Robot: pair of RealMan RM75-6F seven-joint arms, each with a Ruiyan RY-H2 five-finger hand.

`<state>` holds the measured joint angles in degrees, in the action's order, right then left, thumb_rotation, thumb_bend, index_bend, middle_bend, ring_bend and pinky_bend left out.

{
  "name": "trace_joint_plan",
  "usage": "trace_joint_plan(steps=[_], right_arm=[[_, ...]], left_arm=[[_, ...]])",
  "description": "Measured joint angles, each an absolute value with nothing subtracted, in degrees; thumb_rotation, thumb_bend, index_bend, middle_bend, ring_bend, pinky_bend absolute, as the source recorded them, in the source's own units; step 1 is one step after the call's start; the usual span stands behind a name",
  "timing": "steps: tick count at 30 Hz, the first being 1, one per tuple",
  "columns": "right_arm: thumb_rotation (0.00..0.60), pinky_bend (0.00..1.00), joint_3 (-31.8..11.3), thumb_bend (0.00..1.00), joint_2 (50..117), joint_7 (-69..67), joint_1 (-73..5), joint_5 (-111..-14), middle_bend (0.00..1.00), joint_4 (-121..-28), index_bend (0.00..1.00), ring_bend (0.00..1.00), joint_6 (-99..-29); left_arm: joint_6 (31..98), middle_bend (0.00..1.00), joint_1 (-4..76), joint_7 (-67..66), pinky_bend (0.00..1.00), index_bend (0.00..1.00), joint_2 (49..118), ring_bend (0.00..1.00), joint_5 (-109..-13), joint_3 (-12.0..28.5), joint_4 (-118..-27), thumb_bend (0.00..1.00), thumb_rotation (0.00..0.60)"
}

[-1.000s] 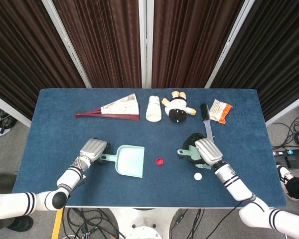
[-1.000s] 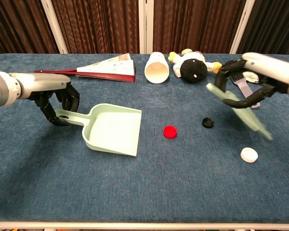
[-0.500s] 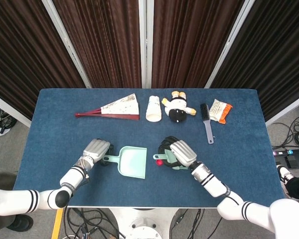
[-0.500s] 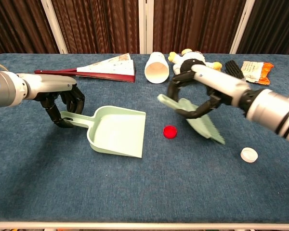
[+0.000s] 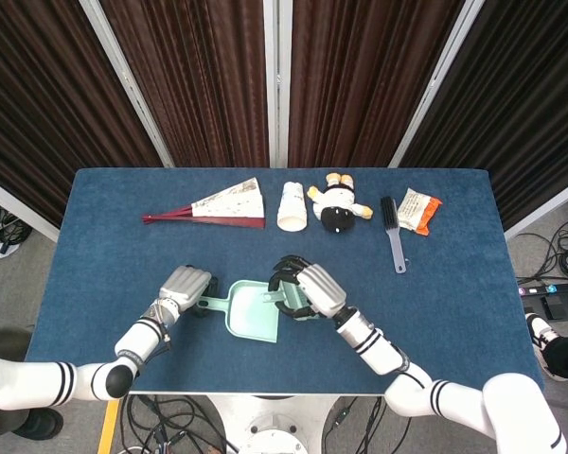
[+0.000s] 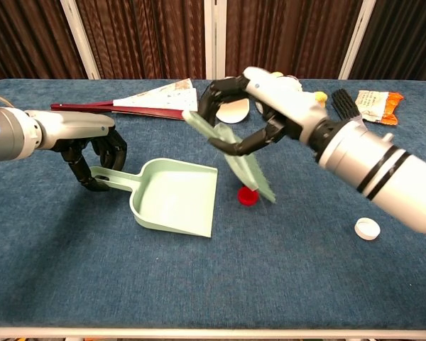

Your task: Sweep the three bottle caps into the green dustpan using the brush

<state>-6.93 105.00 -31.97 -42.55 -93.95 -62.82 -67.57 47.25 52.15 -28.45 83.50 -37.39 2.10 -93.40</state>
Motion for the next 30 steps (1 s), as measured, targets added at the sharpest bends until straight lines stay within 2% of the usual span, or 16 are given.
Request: trace_joint_plan(steps=[8, 12, 15, 22, 30], right_arm=[[0.6, 0.18, -3.5, 0.55, 90.3, -26.8, -37.0, -91.3, 0.6, -81.1, 0.68, 0.25, -68.1], [0.6, 0.18, 0.6, 0.55, 81.2, -22.9, -31.5, -89.2, 0.6, -90.5, 0.68, 0.25, -68.9], [0.6, 0.18, 3.6, 0.55, 77.8, -21.1, -27.7, -88.1, 0.6, -93.1, 0.68, 0.25, -69.8], [0.6, 0.18, 4.8, 0.55, 78.3, -20.1, -25.1, -88.1, 0.6, -90.6, 0.68, 0.25, -70.9], [0.6, 0.18, 1.9, 0.55, 87.2, -22.5, -26.1, -89.7, 0.6, -80.8, 0.69, 0.25, -70.9]], left_arm=[[47.0, 0.55, 52.5, -27.9, 0.26, 0.59, 83.3, 0.37, -38.3, 1.9, -93.3, 0.38, 0.6], [46.8, 0.55, 52.9, -27.9, 0.26, 0.59, 83.5, 0.37, -38.6, 1.8, -93.4, 0.38, 0.6], [47.0, 0.55, 53.0, -27.7, 0.26, 0.59, 83.8, 0.37, -38.5, 1.8, -93.3, 0.38, 0.6], [48.0, 0.55, 52.8, -27.0, 0.26, 0.59, 84.0, 0.37, -38.4, 2.0, -93.4, 0.38, 0.6], [48.5, 0.56, 52.2, -25.8, 0.26, 0.59, 83.7, 0.38, -38.4, 2.1, -94.4, 0.38, 0.6]])
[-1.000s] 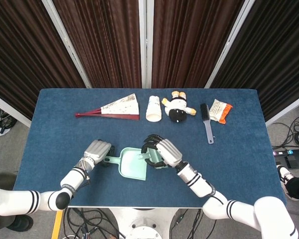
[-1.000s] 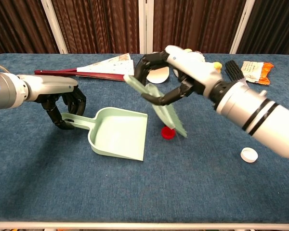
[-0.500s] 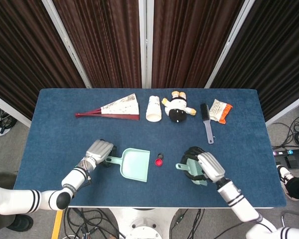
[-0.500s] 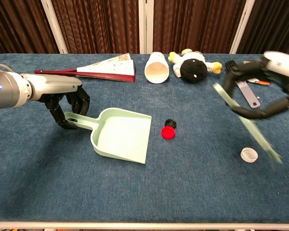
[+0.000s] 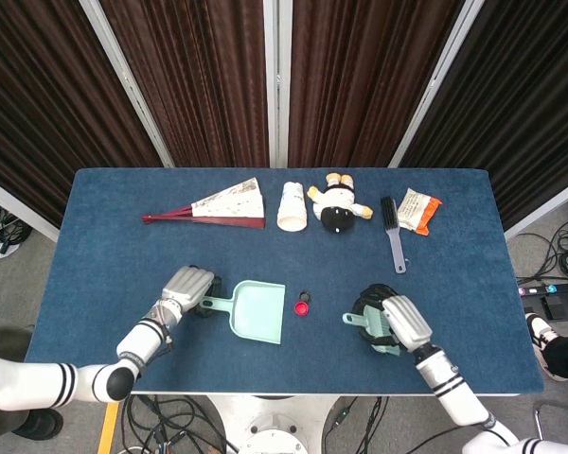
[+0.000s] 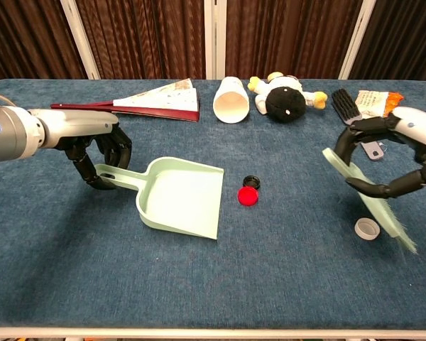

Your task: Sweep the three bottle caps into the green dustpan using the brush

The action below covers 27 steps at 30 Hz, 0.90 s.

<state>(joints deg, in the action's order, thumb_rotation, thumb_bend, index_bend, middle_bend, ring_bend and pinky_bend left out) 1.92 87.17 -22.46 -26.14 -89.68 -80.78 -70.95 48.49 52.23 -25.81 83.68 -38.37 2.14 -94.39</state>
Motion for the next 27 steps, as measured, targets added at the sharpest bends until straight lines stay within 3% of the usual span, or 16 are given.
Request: trace_joint_plan(steps=[15, 27], right_arm=[[0.6, 0.18, -3.5, 0.54, 105.3, -33.4, -30.9, -92.3, 0.6, -62.3, 0.7, 0.27, -72.2], [0.6, 0.18, -6.6, 0.55, 114.0, -39.2, -37.3, -92.4, 0.6, -54.5, 0.71, 0.27, -69.7]], left_arm=[[47.5, 0.56, 51.9, -23.8, 0.26, 0.59, 82.3, 0.38, -38.1, 2.3, -95.8, 0.38, 0.6], [47.5, 0.56, 52.4, -23.6, 0.26, 0.6, 83.2, 0.38, -37.4, 2.4, -95.1, 0.38, 0.6]])
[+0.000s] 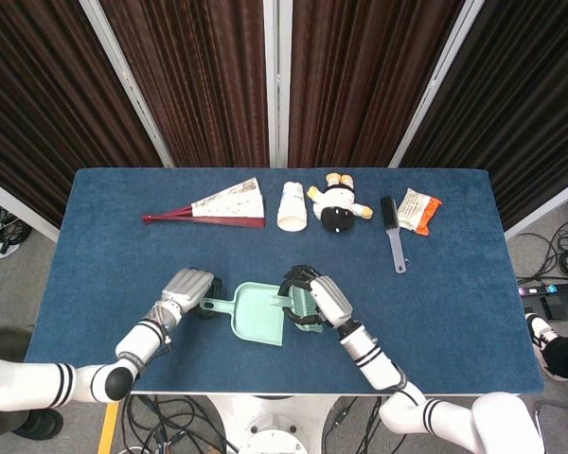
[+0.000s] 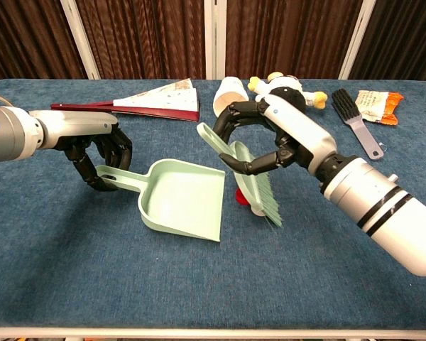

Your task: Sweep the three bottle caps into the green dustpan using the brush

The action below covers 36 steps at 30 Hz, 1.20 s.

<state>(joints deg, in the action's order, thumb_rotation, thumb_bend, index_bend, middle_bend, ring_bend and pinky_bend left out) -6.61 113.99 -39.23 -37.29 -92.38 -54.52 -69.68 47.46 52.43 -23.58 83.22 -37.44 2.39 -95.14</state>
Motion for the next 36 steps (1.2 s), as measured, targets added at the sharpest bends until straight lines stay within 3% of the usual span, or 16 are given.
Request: trace_joint_plan(steps=[18, 32, 34, 36], right_arm=[[0.6, 0.18, -10.9, 0.55, 121.5, -47.2, -44.9, -90.1, 0.6, -51.0, 0.71, 0.27, -65.9], [0.6, 0.18, -13.7, 0.55, 121.7, -49.0, -47.5, -90.1, 0.6, -52.9, 0.72, 0.27, -69.5], [0.6, 0.18, -13.6, 0.55, 119.9, -48.7, -46.8, -90.3, 0.6, -54.3, 0.72, 0.27, -70.8], [0.6, 0.18, -13.4, 0.55, 117.6, -47.9, -45.8, -90.4, 0.6, -56.1, 0.72, 0.27, -71.7]], left_arm=[[47.6, 0.56, 54.3, -25.3, 0.26, 0.6, 84.9, 0.38, -34.7, 2.6, -94.7, 0.38, 0.6], [47.5, 0.55, 54.4, -24.4, 0.26, 0.59, 84.6, 0.38, -34.3, 2.9, -94.3, 0.38, 0.6], [47.8, 0.54, 54.1, -24.1, 0.26, 0.55, 84.4, 0.38, -34.7, 2.8, -94.2, 0.38, 0.6], [47.8, 0.48, 53.8, -23.5, 0.26, 0.43, 83.9, 0.36, -35.1, 2.7, -94.3, 0.37, 0.6]])
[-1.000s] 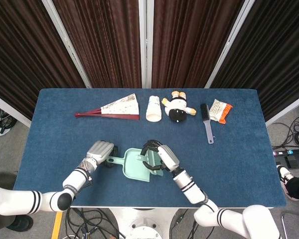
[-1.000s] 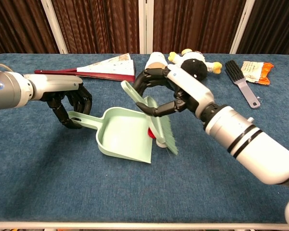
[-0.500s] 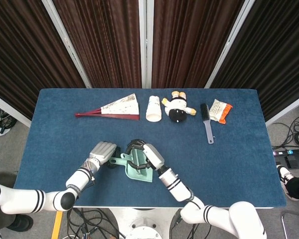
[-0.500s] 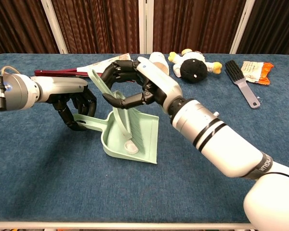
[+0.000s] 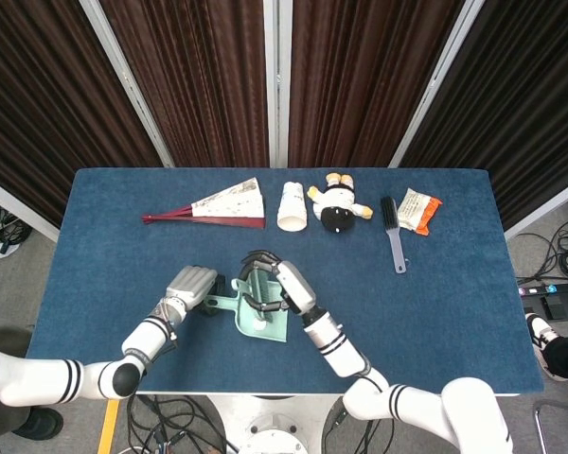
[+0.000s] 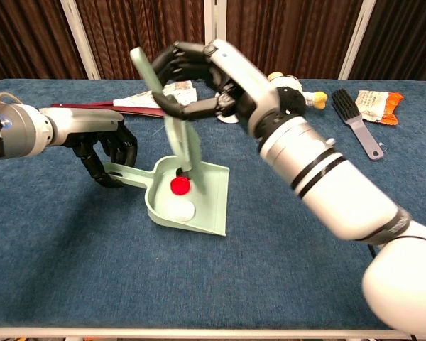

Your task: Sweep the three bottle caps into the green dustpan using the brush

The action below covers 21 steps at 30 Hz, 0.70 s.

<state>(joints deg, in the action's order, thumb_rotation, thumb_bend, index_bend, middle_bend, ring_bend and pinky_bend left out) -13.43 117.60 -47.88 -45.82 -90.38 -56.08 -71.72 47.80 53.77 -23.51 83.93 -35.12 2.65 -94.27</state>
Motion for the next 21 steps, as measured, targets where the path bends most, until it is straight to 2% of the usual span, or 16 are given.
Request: trace_joint_plan(steps=[3, 8, 12, 18, 21], right_arm=[[0.6, 0.18, -13.0, 0.55, 113.5, -45.7, -44.3, -90.3, 0.6, -59.1, 0.72, 0.27, -72.5], [0.6, 0.18, -11.6, 0.56, 105.7, -40.2, -41.7, -90.0, 0.6, -64.1, 0.72, 0.27, -72.7], [0.6, 0.16, -9.5, 0.56, 98.3, -34.0, -39.6, -89.5, 0.6, -68.2, 0.72, 0.26, -71.3], [0.6, 0.12, -6.1, 0.56, 88.9, -22.4, -38.1, -88.1, 0.6, -73.5, 0.72, 0.25, -65.6], [0.6, 0.1, -4.9, 0.54, 86.5, -15.2, -38.2, -87.0, 0.59, -75.4, 0.71, 0.23, -61.9]], left_arm=[[47.4, 0.37, 53.1, -22.3, 0.26, 0.28, 82.9, 0.28, -36.2, 2.5, -94.4, 0.37, 0.6], [47.0, 0.27, 51.7, -20.5, 0.26, 0.17, 81.3, 0.17, -37.5, 2.1, -94.1, 0.35, 0.6], [47.7, 0.21, 50.4, -19.2, 0.26, 0.16, 80.1, 0.1, -39.0, 2.0, -94.3, 0.35, 0.6], [52.4, 0.2, 46.9, -15.6, 0.23, 0.16, 77.7, 0.09, -43.2, 2.7, -95.4, 0.35, 0.6], [56.0, 0.2, 44.6, -13.7, 0.23, 0.16, 76.3, 0.09, -45.7, 3.3, -95.7, 0.35, 0.6]])
